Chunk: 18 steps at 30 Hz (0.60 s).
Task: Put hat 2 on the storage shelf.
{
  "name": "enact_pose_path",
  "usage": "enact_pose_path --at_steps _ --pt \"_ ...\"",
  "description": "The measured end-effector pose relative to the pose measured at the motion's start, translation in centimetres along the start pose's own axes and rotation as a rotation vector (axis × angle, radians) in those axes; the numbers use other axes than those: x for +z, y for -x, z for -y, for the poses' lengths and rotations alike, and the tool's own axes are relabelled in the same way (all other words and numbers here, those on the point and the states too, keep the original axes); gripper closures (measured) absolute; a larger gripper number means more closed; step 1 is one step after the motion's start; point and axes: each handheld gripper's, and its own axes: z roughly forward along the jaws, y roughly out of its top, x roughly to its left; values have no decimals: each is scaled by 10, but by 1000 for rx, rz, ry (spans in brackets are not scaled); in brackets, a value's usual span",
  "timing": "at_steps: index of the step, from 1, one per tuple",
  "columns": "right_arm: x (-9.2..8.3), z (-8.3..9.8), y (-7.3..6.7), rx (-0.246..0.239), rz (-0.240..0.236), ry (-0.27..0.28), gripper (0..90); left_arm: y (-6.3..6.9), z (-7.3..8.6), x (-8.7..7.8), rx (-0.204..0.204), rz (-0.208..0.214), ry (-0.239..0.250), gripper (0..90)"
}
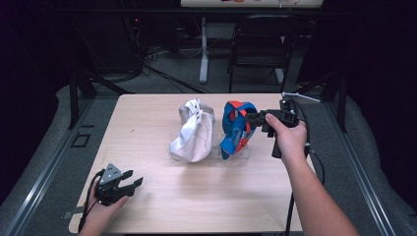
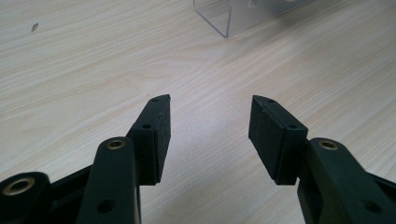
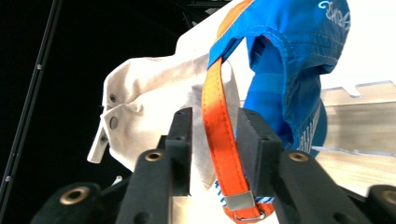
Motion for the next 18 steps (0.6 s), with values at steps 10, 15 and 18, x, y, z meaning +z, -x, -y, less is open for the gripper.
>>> enact_pose_path --at_steps 10,15,18 --pt "-4 11 11 -43 51 -4 573 0 0 1 4 1 -6 491" --pt "-4 19 16 -93 75 -2 520 1 0 1 -3 0 -5 489" --pt "-5 24 17 -115 91 5 501 0 1 1 -7 2 2 489"
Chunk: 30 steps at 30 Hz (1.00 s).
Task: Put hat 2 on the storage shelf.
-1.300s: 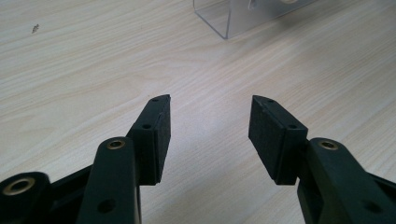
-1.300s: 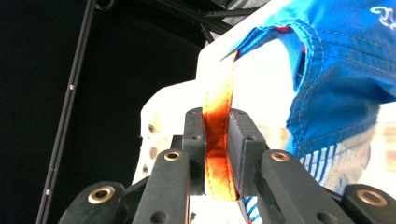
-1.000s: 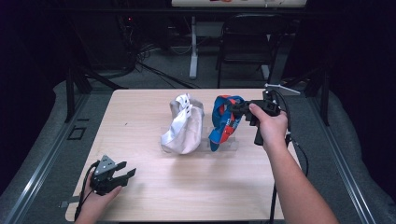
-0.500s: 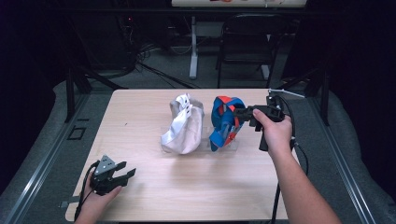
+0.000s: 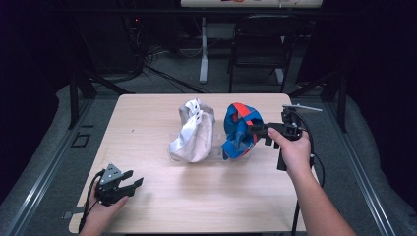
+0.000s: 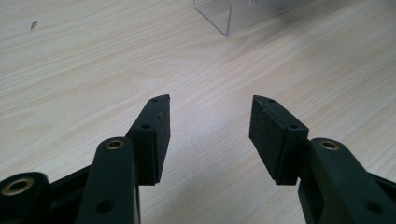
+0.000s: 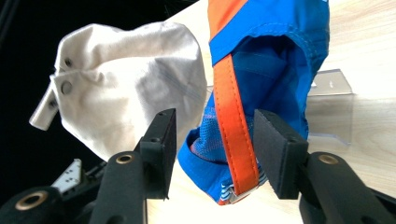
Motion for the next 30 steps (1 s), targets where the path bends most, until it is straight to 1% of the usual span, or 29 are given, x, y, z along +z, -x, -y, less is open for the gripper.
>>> enact_pose_path --at_steps 1,3,4,5,6,9,11,13,16,20,24,30 --pt "-1 2 0 -11 8 2 494 0 0 1 -2 -3 8 488" --pt "-2 7 0 -25 22 13 481 0 0 1 -4 -2 7 488" --pt "-3 9 1 -41 29 8 475 0 0 1 -4 -1 6 488" --pt "-3 13 2 -60 48 10 473 0 0 0 -2 -1 6 488" --pt "-3 16 3 -70 56 14 471 0 1 0 -3 -1 5 488" --pt "-2 27 8 -83 62 18 469 0 1 1 -3 -2 5 487" --pt "-1 35 10 -102 71 16 471 0 0 1 2 -1 5 488" --pt "0 43 12 -115 68 20 472 0 1 1 -3 -2 5 488" --pt "-2 53 15 -123 45 31 473 0 0 1 0 1 -4 488" --pt "-5 64 17 -133 28 43 474 0 1 1 -5 -2 5 488" --pt "-6 74 20 -139 27 68 474 0 1 1 -6 -2 5 488" --pt "-2 97 33 -137 25 84 482 0 1 1 -4 -1 3 488"
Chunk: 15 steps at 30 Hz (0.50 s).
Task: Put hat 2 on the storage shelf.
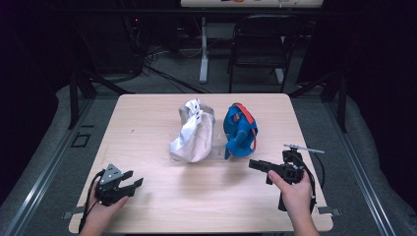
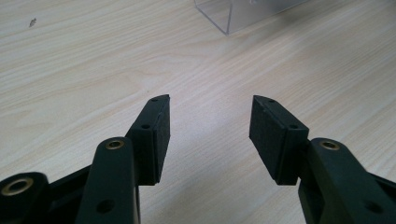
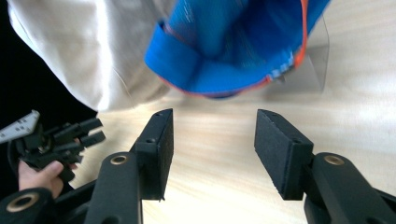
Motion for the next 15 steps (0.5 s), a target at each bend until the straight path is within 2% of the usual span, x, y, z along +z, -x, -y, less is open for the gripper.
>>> enact_pose_path --at_steps 4,8,12,15 --pt "1 15 5 -18 24 -6 484 0 0 0 0 0 -5 486" --pt "7 33 7 -42 -9 -37 488 0 0 0 6 -1 -6 480" --pt "17 51 10 -116 14 -45 488 0 0 1 -3 0 -12 474" --pt "25 58 13 -131 8 -47 496 -1 0 1 -1 -3 -15 466"
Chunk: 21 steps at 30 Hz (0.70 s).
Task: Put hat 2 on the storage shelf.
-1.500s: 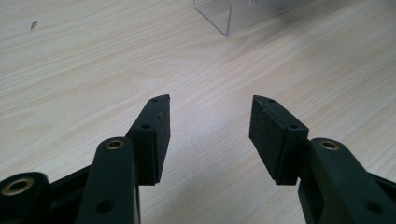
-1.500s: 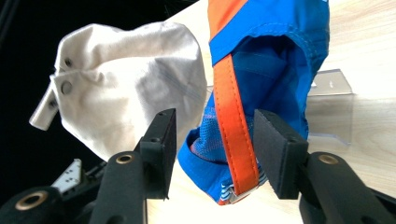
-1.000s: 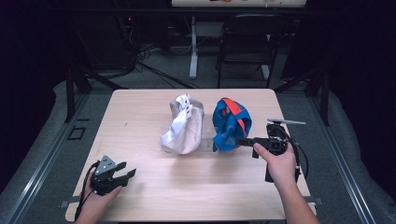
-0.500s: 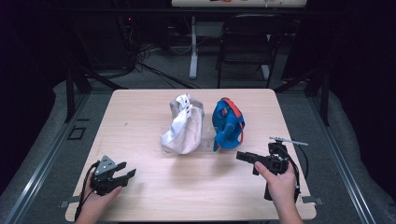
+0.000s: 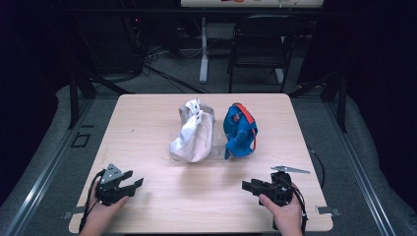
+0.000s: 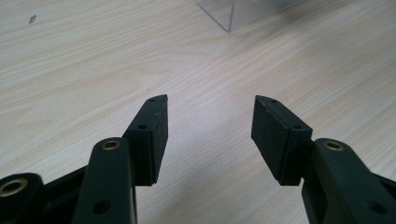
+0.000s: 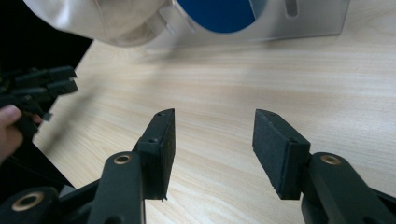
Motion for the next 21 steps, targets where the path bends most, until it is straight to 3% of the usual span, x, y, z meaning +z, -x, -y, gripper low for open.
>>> enact_pose_path --at_steps 3,9,12,16,21 --pt "5 4 -1 -52 35 -6 501 -1 0 0 -4 -1 10 464" --pt "15 10 -2 -91 81 14 505 -3 1 0 -9 5 12 460" --pt "20 13 -3 -94 77 9 504 -3 1 1 -12 11 11 460" --pt "25 15 -7 -146 108 21 489 -3 2 4 -29 19 4 464" --pt "29 16 -8 -155 90 3 486 -4 2 7 -36 27 -1 467"
